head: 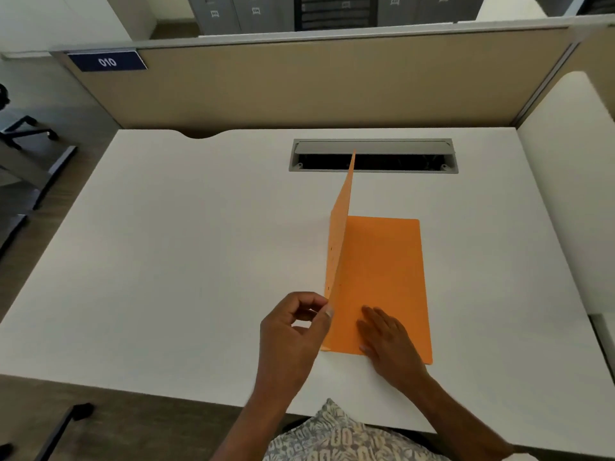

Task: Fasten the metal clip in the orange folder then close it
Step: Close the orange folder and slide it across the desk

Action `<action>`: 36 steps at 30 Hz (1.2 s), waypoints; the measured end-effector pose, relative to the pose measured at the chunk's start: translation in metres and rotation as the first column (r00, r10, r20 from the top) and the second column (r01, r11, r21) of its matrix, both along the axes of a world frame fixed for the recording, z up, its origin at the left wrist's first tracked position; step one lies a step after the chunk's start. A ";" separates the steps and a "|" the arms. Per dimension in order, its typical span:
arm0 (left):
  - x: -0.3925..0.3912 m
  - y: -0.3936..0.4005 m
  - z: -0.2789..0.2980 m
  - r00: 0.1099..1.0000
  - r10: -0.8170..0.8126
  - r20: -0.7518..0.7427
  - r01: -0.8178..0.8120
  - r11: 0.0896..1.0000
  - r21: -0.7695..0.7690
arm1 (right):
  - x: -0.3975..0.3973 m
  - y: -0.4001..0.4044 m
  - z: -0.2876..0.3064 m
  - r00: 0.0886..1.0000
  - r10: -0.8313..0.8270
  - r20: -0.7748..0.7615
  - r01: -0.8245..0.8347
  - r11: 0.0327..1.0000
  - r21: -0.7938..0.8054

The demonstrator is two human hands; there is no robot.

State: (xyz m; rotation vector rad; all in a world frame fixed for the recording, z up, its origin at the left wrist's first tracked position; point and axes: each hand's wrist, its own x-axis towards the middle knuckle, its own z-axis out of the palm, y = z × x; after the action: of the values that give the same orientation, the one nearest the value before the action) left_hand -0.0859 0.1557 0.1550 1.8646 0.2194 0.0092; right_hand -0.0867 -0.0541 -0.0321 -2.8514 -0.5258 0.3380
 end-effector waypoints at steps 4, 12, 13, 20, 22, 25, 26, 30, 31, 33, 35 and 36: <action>0.001 -0.027 -0.004 0.997 -0.077 0.009 0.077 0.997 -0.011 | -0.012 -0.031 0.001 0.992 -0.114 0.046 0.112 0.993 0.039; 0.008 -0.090 -0.034 0.963 -0.270 0.001 0.269 0.960 0.076 | -0.031 -0.083 -0.004 0.970 -0.241 0.026 0.238 0.968 0.082; 0.010 -0.098 -0.040 0.957 -0.291 -0.003 0.289 0.952 0.103 | -0.033 -0.088 -0.006 0.969 -0.247 0.018 0.244 0.964 0.104; 0.019 -0.154 -0.077 0.882 -0.465 -0.077 0.463 0.821 0.336 | -0.034 -0.107 -0.018 0.970 -0.240 0.045 0.228 0.956 0.187; 0.021 -0.169 -0.087 0.866 -0.484 -0.128 0.493 0.781 0.384 | -0.034 -0.112 -0.022 0.970 -0.236 0.055 0.221 0.955 0.197; 0.022 -0.183 -0.104 0.851 -0.484 -0.204 0.523 0.739 0.425 | -0.037 -0.116 -0.028 0.974 -0.218 0.059 0.202 0.959 0.197; 0.022 -0.187 -0.109 0.843 -0.488 -0.228 0.536 0.723 0.436 | -0.038 -0.118 -0.030 0.976 -0.209 0.061 0.194 0.962 0.194; 0.023 -0.202 -0.127 0.815 -0.496 -0.300 0.579 0.658 0.482 | -0.039 -0.124 -0.031 0.972 -0.229 0.055 0.217 0.960 0.175; 0.023 -0.206 -0.131 0.811 -0.495 -0.311 0.583 0.652 0.485 | -0.038 -0.126 -0.031 0.966 -0.255 0.047 0.243 0.953 0.179; 0.022 -0.212 -0.138 0.810 -0.488 -0.326 0.586 0.647 0.487 | -0.038 -0.130 -0.029 0.956 -0.294 0.024 0.285 0.941 0.185; 0.021 -0.216 -0.144 0.809 -0.484 -0.335 0.587 0.636 0.500 | -0.039 -0.135 -0.029 0.951 -0.309 0.010 0.302 0.936 0.178; 0.020 -0.218 -0.147 0.810 -0.485 -0.330 0.585 0.629 0.512 | -0.040 -0.138 -0.028 0.948 -0.317 0.004 0.311 0.934 0.175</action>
State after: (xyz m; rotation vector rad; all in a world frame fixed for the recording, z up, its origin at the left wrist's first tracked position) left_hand -0.0658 -0.0622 0.0083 2.5066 -0.2885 -0.5572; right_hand -0.1263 -0.1918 -0.0603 -2.7142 -0.0911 0.1791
